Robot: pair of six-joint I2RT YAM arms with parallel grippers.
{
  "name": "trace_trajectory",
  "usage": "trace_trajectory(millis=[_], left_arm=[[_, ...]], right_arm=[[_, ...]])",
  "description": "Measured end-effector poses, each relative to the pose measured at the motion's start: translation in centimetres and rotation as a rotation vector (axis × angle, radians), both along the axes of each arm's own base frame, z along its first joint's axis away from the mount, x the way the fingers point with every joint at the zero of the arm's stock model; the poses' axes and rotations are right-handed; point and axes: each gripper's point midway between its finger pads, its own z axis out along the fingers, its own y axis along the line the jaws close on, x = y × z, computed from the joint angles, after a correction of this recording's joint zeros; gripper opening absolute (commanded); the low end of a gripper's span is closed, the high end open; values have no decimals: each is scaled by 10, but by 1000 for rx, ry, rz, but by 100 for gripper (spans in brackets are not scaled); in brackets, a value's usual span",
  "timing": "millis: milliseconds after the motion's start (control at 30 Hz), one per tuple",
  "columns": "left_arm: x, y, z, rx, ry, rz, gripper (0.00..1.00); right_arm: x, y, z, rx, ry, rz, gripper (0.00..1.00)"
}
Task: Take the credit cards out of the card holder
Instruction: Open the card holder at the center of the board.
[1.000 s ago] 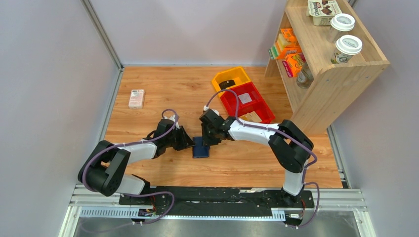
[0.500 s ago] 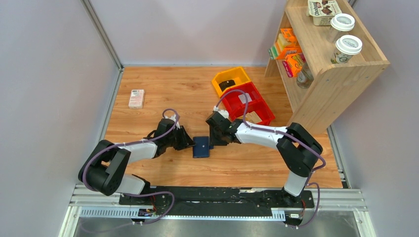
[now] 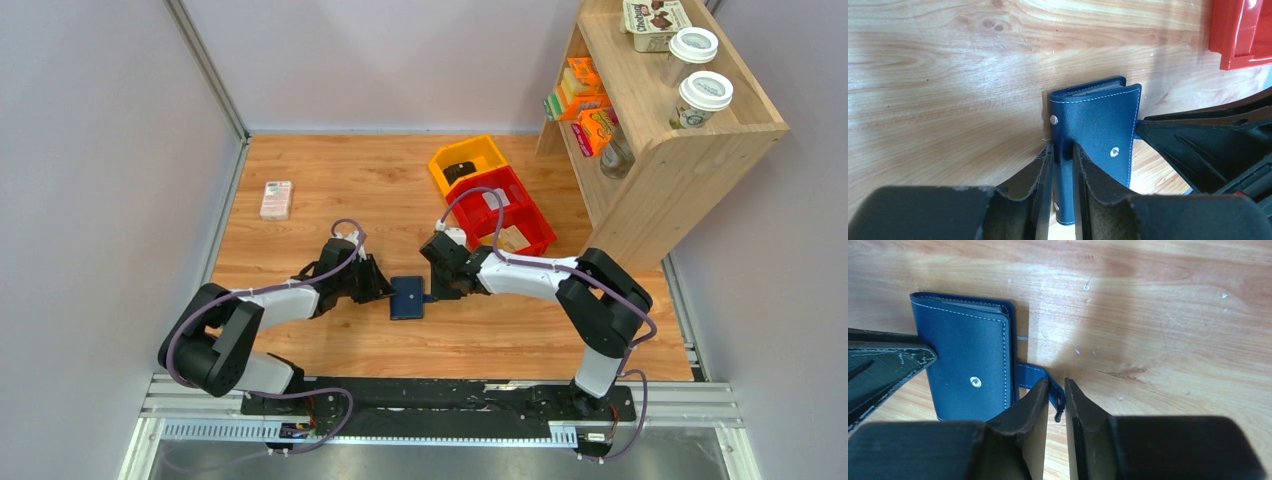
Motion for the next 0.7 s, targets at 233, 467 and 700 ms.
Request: trace_trajectory(millis=[233,467,700], left_arm=[[-1,7,5,63,-14,-24,55],[-16,33,12,173,-7,5,73],[-20,67,34,188,-8,119,78]], right_arm=[[-4,8,-1,103,7,27,0],[-5,28,43,239,-32,102,0],[-3,70,104,372,-92,211,0]])
